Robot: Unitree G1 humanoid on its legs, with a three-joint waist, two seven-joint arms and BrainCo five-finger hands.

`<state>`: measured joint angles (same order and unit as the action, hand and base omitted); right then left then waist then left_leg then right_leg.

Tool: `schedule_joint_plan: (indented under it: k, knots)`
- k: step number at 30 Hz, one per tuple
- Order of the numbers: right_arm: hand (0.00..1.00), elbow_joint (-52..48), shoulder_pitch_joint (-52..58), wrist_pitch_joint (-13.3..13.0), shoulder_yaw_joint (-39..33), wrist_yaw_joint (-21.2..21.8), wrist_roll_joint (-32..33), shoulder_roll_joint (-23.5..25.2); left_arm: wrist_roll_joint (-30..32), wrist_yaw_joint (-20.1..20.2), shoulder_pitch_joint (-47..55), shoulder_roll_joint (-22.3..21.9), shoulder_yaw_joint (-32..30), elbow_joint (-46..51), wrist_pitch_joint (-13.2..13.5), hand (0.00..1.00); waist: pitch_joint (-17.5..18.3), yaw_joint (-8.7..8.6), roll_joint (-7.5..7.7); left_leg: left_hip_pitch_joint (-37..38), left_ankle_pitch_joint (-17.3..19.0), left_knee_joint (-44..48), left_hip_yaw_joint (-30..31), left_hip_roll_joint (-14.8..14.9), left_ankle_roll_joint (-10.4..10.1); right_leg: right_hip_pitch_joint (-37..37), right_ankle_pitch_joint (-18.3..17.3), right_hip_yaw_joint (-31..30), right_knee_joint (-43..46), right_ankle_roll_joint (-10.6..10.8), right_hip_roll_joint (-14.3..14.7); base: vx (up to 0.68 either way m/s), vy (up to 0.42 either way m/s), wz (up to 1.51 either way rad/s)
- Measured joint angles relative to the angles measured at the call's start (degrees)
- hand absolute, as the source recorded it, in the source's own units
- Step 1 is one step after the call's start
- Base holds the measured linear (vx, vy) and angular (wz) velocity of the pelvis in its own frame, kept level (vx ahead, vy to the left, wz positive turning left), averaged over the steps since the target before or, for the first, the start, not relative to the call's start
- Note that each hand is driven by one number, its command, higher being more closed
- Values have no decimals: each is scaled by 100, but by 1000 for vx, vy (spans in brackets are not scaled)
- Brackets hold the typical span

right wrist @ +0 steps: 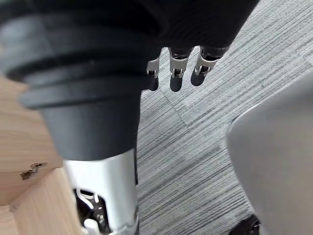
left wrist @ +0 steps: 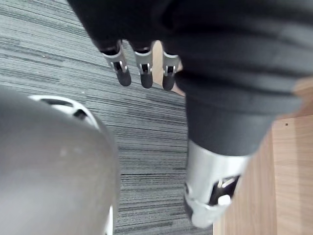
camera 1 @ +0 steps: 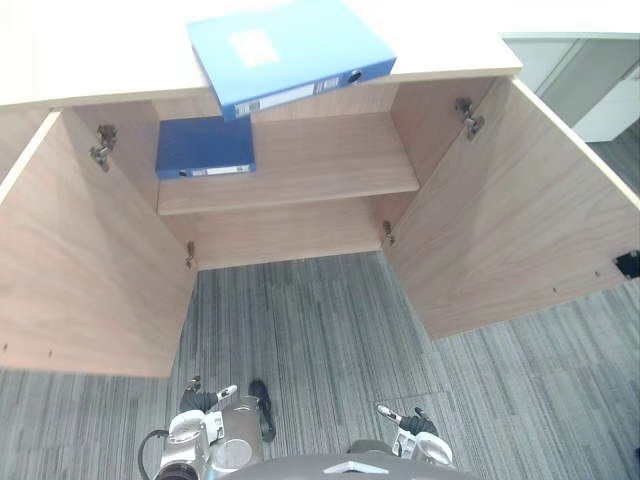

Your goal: Walk over to the cabinet, pick up the folder, carry it to the office cabinet, place the folder inside the office cabinet, then close the office cabinet door

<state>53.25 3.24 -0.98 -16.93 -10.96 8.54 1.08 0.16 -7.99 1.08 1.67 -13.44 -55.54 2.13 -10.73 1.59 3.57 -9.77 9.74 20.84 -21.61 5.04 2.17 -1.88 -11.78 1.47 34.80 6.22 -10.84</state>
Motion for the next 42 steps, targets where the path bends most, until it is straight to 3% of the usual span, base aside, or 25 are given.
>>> schedule_joint_plan:
  k: [2,3,4,7,8,10,11,12,15,17,19,22,24,26,27,29,32,38,42]
  knots:
    - [0,-33,-1,-4,84,45,-5,-16,0,3,39,39,51,-88,-30,0,-18,-69,-9,644,177,-193,-47,-44,96,-649,-224,-12,1492,14,14,363,130,-16]
    - [0,-40,-3,-6,112,49,-7,-23,-1,-1,39,40,45,-127,-33,0,-16,-72,-8,819,187,-320,-49,-58,91,-779,-306,86,1630,-49,24,383,55,-7]
    - [0,-49,-18,-5,121,49,-13,-43,-4,1,41,32,43,-179,-42,0,-22,-102,-21,1241,186,-668,-55,-57,80,-1125,-486,356,1549,-168,116,381,31,5]
    - [0,-51,-25,-8,121,49,-46,-48,-5,0,52,15,5,-198,-44,0,-23,-134,-25,1486,176,-895,-44,-48,26,-1437,-535,575,928,-177,196,237,-34,9]
    - [0,-51,-69,-8,122,51,-54,-61,-5,-5,20,1,4,-198,-46,0,-27,-175,-47,1621,196,-1051,-16,-22,-91,-1636,-449,606,199,-280,324,281,-129,15]
    - [0,-46,-83,-9,119,57,-48,-64,-4,-4,47,0,4,-274,-49,0,-26,-208,-69,1751,221,-1190,84,-1,-297,-1613,170,509,-1223,-367,476,370,-215,28]
    - [0,-20,-71,-12,88,59,-39,-52,-1,1,30,13,-9,-335,-47,0,-10,-225,-40,1866,275,-1251,248,-66,-472,-1518,1062,415,-1713,-385,499,432,-266,38]
    - [0,-5,-125,-12,100,74,-36,-159,-1,-3,-21,-133,-55,-436,-66,0,2,-220,-240,2038,286,-1314,327,95,-603,-1396,1152,539,-1584,-455,598,372,-234,40]
    - [0,-3,-118,-15,71,85,-51,-341,1,1,-40,-438,-236,-417,-54,0,94,-243,-604,1966,228,-990,584,422,-702,-1164,625,965,-1424,-620,702,322,-251,55]
    - [0,47,-99,-1,95,82,-52,-356,-1,5,-105,-507,-255,-344,-47,0,77,-208,-573,1632,146,2,622,669,-817,-761,425,1148,-1498,-680,700,209,-220,64]
    - [0,167,-73,-1,115,81,-48,-359,-2,4,-106,-571,-280,-172,-24,0,87,-119,-528,1272,167,1046,565,923,-782,-397,313,1258,-1671,-717,731,170,-166,30]
    - [0,172,-16,8,109,75,-41,-351,1,7,-156,-623,-262,-126,3,0,102,-95,-507,814,294,1295,261,1035,-712,-81,286,1333,-1928,-695,745,171,-55,3]
    - [0,167,7,8,98,64,12,-340,4,6,-185,-621,-272,-129,8,0,106,-77,-495,677,322,757,194,967,-733,-24,298,1279,-1959,-677,737,188,74,-23]
    - [0,160,29,9,83,52,10,-339,9,14,-188,-623,-268,-158,7,0,143,-60,-524,702,-216,-419,302,738,-673,-2,250,1140,-1899,-545,741,178,167,-30]
    - [0,173,31,6,62,52,9,-321,9,21,-192,-628,-273,-165,5,0,182,-58,-542,739,-224,-520,284,696,-638,3,238,1069,-1893,-488,737,121,106,-12]
    - [0,171,109,0,-14,48,8,-139,17,12,-143,-484,-277,-180,-1,0,335,-75,-247,921,-307,-849,229,437,-557,65,331,938,-2137,-324,615,160,130,-8]
    - [0,175,167,2,-14,50,2,-55,60,48,-89,-436,-275,-179,-27,0,364,-74,-172,1241,-337,-1119,153,248,-512,389,417,875,-2440,-250,508,98,128,-2]
    - [0,227,206,-7,-41,53,1,-65,131,89,22,-379,-105,-196,-27,0,461,-94,-209,1524,-638,-1781,177,21,-443,564,589,865,-2825,-200,493,13,41,3]
    - [0,426,118,-17,-106,51,0,-190,135,56,88,-313,125,-224,-22,0,484,-113,-349,1637,-857,-2159,369,-7,-426,594,694,897,-2956,-237,564,-59,-34,5]
